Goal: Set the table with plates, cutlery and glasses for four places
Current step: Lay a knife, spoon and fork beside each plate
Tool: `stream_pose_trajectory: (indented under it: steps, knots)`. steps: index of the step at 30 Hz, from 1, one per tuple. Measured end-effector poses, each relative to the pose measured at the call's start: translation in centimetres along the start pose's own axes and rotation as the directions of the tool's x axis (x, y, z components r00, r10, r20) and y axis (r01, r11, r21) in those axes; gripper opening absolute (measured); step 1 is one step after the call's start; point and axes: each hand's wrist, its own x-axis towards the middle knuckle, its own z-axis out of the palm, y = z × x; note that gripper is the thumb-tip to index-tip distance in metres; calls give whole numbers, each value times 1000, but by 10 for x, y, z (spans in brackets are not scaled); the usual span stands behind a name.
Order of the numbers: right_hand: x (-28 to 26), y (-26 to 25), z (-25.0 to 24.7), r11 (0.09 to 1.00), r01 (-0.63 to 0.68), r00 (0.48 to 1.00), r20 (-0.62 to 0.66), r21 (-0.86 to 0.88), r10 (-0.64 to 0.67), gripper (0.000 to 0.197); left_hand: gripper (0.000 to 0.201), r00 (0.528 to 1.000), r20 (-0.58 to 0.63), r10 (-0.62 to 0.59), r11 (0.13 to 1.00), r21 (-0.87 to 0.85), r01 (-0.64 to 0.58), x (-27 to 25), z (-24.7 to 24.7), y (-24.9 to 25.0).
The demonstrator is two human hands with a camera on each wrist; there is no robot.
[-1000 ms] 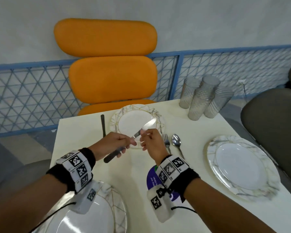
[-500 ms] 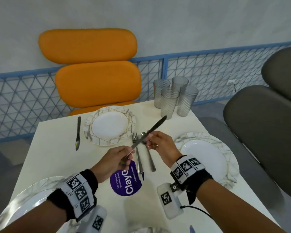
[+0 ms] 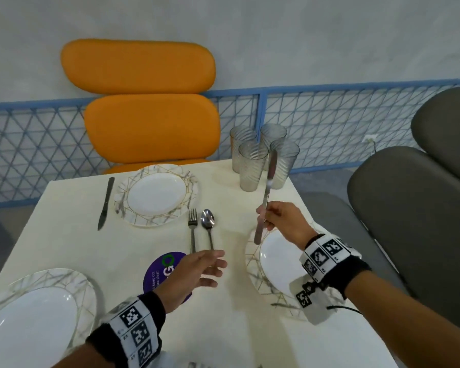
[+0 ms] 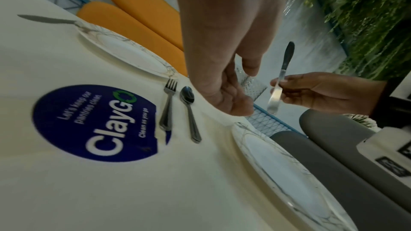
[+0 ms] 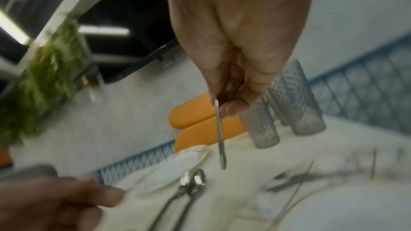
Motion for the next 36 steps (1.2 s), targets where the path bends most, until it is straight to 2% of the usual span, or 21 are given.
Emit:
stream_pose_trajectory:
  steps: [2, 4, 6, 7, 9, 12, 15, 19, 21, 22, 24, 25, 29, 33, 34, 36]
  knots:
    - [18, 0, -17, 945, 41, 998, -37, -325, -56, 19, 24, 999, -32, -10, 1000, 4, 10, -2, -10, -3]
    - [35, -1, -34, 761, 101, 994, 34, -641, -103, 22, 23, 998, -59, -16, 1000, -7, 16, -5, -21, -9]
    - [51, 2, -44, 531, 157, 988, 131, -833, -86, 24, 22, 997, -78, -18, 1000, 19, 20, -9, -33, -15]
    - [55, 4, -48, 421, 176, 984, 169, -890, -53, 25, 20, 996, -90, -14, 999, 48, 19, -10, -38, -18]
    - [82, 15, -45, 259, 231, 971, 240, -938, 3, 24, 17, 988, -151, -25, 997, 66, 35, 0, -53, -30]
    - [89, 28, -46, 79, 264, 961, 270, -961, 68, 21, 27, 974, -225, -13, 998, 57, 26, -11, -65, -35]
    - [100, 42, -46, -24, 267, 958, 263, -963, 111, 22, 30, 958, -287, 23, 996, 91, 3, -20, -79, -45]
    - [113, 54, -42, -68, 271, 953, 258, -960, 157, 24, 25, 952, -306, 23, 994, 112, 12, -24, -88, -55]
    - [118, 57, -43, -75, 266, 953, 250, -961, 170, 24, 13, 953, -300, 51, 995, 99, -22, -28, -88, -54]
    - [119, 57, -44, -73, 263, 953, 248, -962, 176, 24, 19, 957, -282, 68, 995, 92, -44, -30, -87, -53]
    - [120, 56, -46, -69, 257, 953, 240, -964, 187, 25, 60, 958, -272, 89, 992, 110, -61, -30, -89, -55]
    - [120, 56, -46, -68, 256, 952, 239, -964, 191, 25, 69, 955, -283, 94, 991, 115, -63, -29, -88, -56]
    - [124, 58, -48, -63, 254, 954, 239, -965, 179, 23, 88, 953, -283, 105, 991, 112, -75, -23, -90, -56]
    - [127, 62, -51, -48, 259, 954, 248, -965, 169, 23, 87, 954, -276, 115, 989, 122, -84, -22, -86, -51]
    - [127, 63, -52, -35, 261, 954, 253, -965, 163, 24, 82, 954, -272, 124, 988, 120, -94, -22, -85, -51]
    - [128, 65, -53, 7, 271, 953, 269, -963, 140, 26, 51, 957, -265, 120, 990, 108, -94, -20, -84, -52]
